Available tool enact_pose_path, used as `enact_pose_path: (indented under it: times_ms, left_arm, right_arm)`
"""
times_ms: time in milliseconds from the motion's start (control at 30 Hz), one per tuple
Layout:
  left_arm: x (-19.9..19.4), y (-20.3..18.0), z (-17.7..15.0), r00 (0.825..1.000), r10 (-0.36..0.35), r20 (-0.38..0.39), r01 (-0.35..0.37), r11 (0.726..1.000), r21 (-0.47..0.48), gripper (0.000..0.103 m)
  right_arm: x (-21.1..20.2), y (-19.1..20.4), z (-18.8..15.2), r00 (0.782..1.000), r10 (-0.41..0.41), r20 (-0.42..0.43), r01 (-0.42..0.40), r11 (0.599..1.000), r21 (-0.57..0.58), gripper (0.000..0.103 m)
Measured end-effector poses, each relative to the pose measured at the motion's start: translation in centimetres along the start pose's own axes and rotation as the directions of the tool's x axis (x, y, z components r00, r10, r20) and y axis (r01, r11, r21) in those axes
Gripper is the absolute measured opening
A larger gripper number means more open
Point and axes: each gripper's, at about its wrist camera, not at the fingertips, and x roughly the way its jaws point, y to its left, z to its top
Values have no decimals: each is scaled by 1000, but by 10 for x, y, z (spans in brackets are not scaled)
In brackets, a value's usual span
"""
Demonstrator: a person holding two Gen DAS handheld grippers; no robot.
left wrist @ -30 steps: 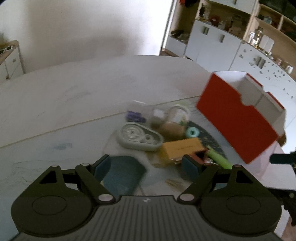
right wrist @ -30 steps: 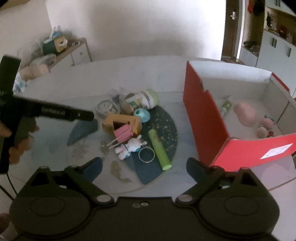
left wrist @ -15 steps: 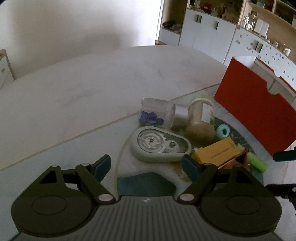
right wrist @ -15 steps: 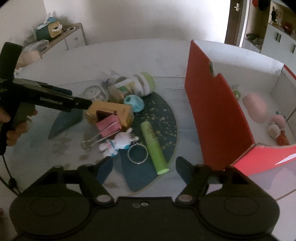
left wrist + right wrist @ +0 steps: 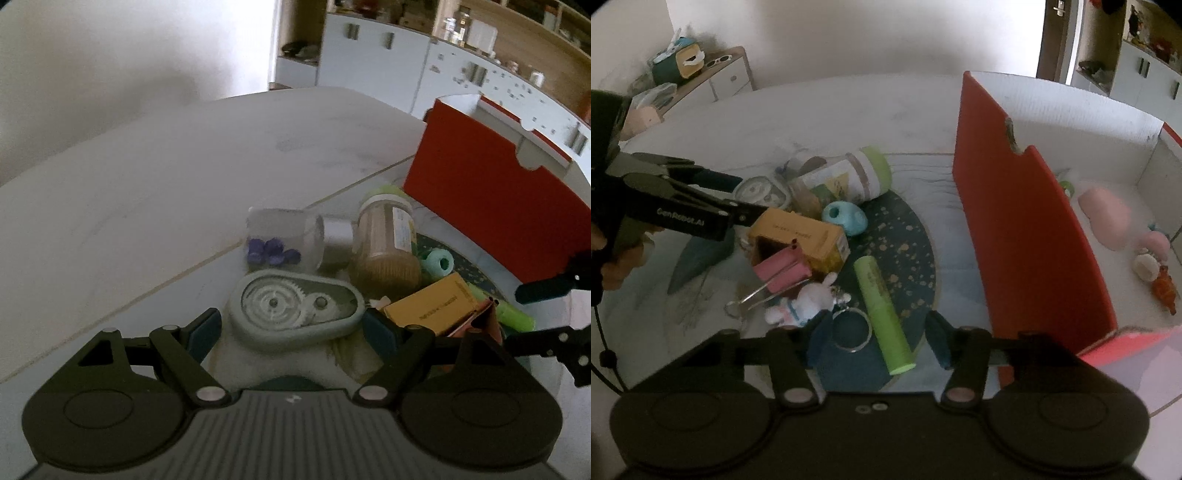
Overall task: Organize rigid objects
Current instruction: 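Move left gripper to white tape dispenser while right gripper approaches green highlighter, then grasp white tape dispenser with left gripper while right gripper grasps green highlighter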
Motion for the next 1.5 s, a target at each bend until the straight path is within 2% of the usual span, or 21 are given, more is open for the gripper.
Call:
enact_pose_path:
  times_ms: [267,433,600,667,933,1033,1100,1267,1367,1500]
  left_arm:
    - [8,3,9,998,-59,11,58,996,66,84]
    - [11,3,10,997,-72,26,70,994,81,84]
    - [11,2,9,997,-71,38,68,995,79,83]
    - [9,1,7,997,-73,39,69,994,81,79]
    - [3,-3,3,998,-52,42,51,998,36,77]
    - [-2,-2,0,998,-54,44,55,998,-9,71]
    - [-6,1,-4,997,-57,48,59,997,-46,62]
    - [-15,-2,-13,998,-40,46,44,996,-77,56]
    - [-20,-9,-19,997,-72,33,74,996,-41,55]
    - [-20,-14,-20,998,-52,33,52,999,-2,55]
  right_arm:
    - [7,-5,3,1000,5,5,-5,999,54,39]
    - [7,-5,3,1000,8,6,-9,998,56,37]
    - [10,-4,4,1000,5,6,-6,998,66,19]
    - [11,-4,4,1000,1,10,-2,997,71,16]
    - [-4,-6,-1,1000,-17,25,14,995,97,15]
    - [-16,-7,-6,999,-9,37,5,994,113,15]
    - [-21,-7,-10,999,-2,37,-3,993,122,15]
    - [-33,-7,-19,999,6,34,-10,992,129,15]
    - [-37,-9,-22,999,3,34,-8,990,139,15]
    - [-40,-9,-24,999,-4,39,-2,988,156,15]
